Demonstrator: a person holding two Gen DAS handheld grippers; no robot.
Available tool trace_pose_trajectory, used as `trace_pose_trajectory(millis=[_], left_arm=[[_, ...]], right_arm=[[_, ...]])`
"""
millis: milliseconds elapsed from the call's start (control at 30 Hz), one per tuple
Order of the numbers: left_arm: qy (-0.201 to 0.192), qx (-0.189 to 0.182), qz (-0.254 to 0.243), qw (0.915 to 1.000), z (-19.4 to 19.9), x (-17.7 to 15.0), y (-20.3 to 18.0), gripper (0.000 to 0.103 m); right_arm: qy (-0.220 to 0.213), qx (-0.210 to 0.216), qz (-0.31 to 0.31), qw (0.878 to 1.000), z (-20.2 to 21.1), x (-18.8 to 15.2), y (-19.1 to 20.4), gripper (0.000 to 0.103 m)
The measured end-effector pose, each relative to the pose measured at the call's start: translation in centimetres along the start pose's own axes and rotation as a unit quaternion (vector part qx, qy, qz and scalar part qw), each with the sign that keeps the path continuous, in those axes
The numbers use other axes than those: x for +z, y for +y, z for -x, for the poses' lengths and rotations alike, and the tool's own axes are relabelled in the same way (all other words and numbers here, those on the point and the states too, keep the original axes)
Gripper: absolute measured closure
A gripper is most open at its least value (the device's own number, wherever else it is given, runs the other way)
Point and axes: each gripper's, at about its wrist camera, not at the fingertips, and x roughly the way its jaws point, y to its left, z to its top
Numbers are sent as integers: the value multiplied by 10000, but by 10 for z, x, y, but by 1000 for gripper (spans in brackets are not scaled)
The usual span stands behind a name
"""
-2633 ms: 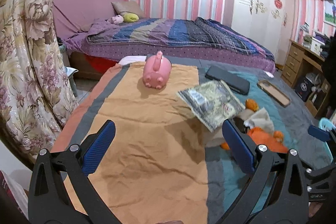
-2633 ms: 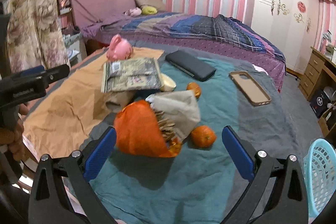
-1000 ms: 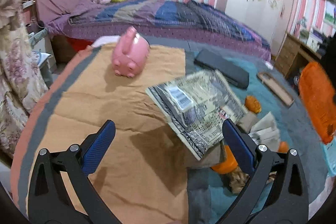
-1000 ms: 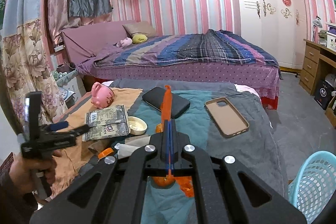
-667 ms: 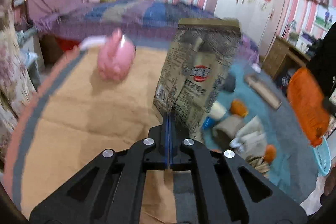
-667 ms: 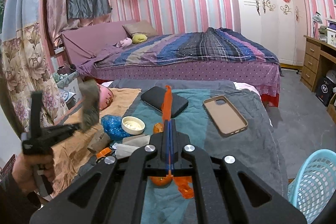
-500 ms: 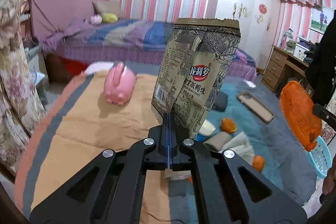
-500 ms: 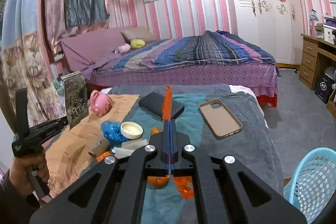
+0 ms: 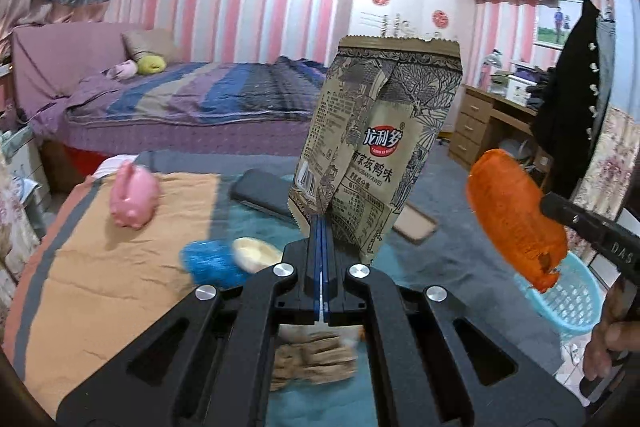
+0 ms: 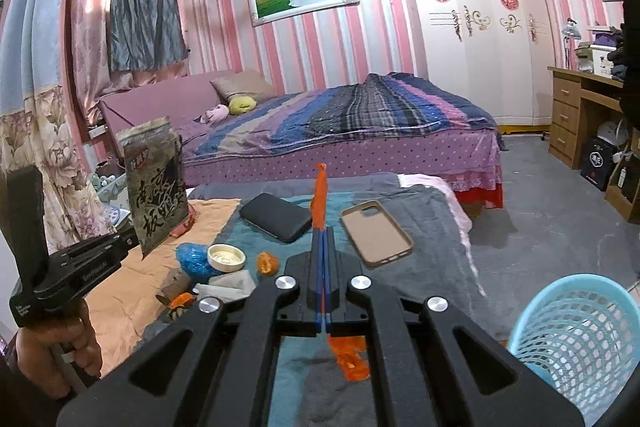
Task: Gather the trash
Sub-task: 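Carry both bags to the blue basket while the right gripper opens to drop its bag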
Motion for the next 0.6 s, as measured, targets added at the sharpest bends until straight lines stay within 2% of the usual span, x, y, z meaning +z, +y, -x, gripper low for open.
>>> trace_pose_trajectory(millis=[267, 600], left_arm=[[-50, -413, -193, 9990, -7, 1, -52, 103], [36, -799, -325, 9963, -14, -5, -98, 103]], right_arm=[[-168, -363, 26, 9992, 30, 0, -34, 103], [-336, -830, -237, 9957, 64, -3, -84, 103]])
